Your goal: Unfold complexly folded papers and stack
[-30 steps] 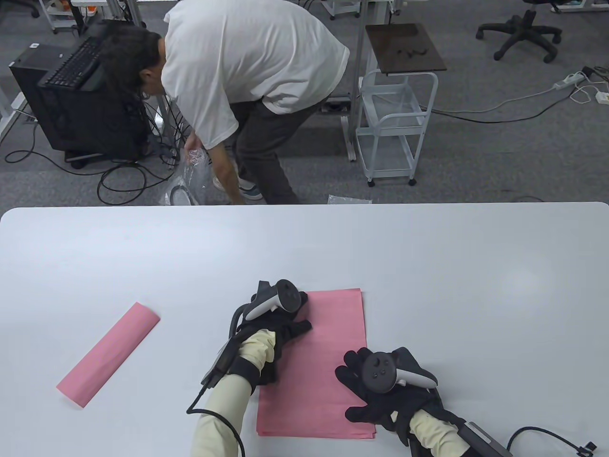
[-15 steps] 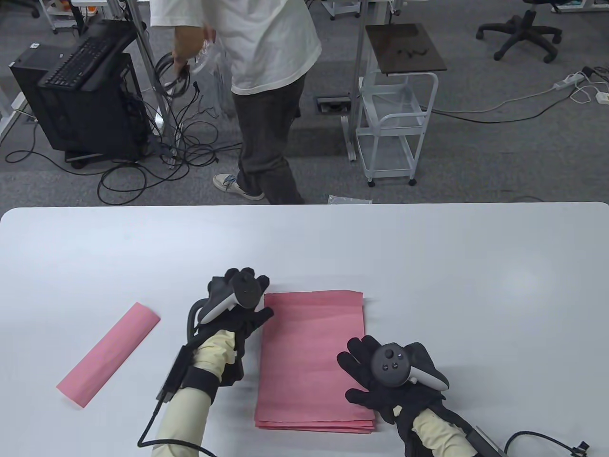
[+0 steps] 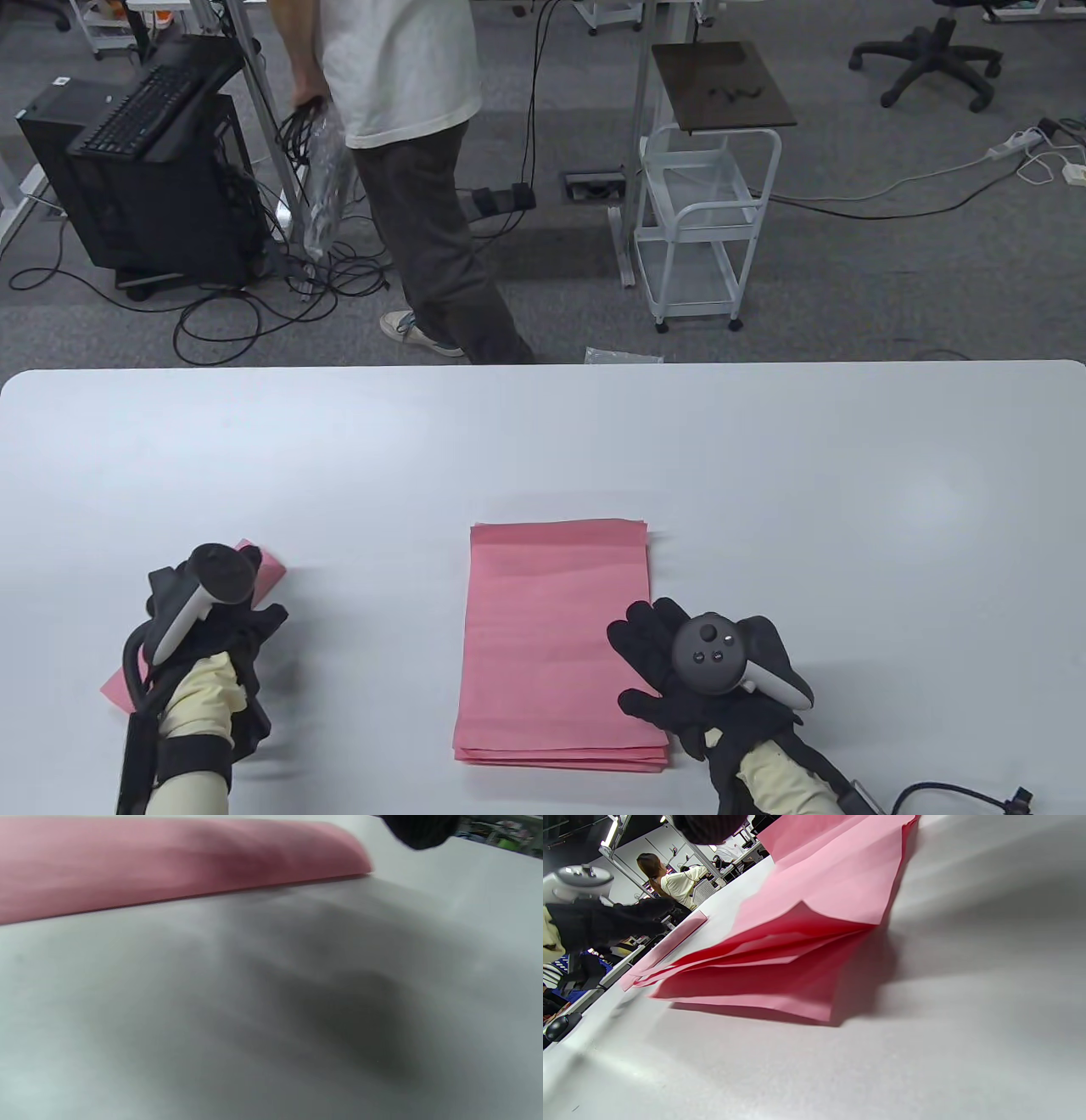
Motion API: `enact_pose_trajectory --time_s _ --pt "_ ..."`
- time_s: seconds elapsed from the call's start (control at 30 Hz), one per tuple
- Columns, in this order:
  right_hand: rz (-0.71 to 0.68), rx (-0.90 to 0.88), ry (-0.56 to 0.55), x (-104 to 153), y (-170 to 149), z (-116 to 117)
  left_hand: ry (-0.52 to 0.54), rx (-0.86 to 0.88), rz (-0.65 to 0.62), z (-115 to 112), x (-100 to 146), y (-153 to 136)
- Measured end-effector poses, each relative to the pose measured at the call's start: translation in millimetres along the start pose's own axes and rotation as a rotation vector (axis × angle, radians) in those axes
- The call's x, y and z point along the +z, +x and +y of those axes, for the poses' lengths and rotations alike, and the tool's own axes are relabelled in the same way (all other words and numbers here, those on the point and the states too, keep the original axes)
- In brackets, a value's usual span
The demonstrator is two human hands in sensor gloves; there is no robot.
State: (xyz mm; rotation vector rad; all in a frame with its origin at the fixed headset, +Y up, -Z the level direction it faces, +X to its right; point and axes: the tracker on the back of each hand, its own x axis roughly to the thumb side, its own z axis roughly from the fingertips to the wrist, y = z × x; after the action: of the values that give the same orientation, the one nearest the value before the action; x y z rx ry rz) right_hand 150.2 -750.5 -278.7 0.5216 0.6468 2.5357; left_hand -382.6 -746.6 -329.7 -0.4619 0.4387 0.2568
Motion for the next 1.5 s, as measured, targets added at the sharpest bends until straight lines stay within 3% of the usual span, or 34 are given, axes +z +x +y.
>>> enact_pose_trajectory --time_s 0.17,0.6,0.9,1.13,1.2,1.3,1.5 --pt "0.013 -0.013 -0.011 -1 -2 1 0.005 -0.023 0.127 -6 -2 -30" --pt "0.04 -0.054 -0.013 -3 -12 3 -0.121 0.123 0.113 -19 -19 -46" --pt "0.042 -0.049 -0.01 -2 -13 5 0.078 0.004 0.142 -14 -20 -45" --pt "0.043 -0.061 -0.001 -4 -13 6 0.208 0.02 0.151 -4 -22 -45" --pt "0.041 -0.069 -0.012 -4 -13 3 0.246 0.043 0.097 5 -18 -36" --pt "0.036 -0.094 -0.034 -4 -14 -1 0.246 0.159 -0.098 17 -7 -8" --pt "0.015 -0.196 -0.11 -6 -15 -10 0.051 0.337 -0.547 21 28 84"
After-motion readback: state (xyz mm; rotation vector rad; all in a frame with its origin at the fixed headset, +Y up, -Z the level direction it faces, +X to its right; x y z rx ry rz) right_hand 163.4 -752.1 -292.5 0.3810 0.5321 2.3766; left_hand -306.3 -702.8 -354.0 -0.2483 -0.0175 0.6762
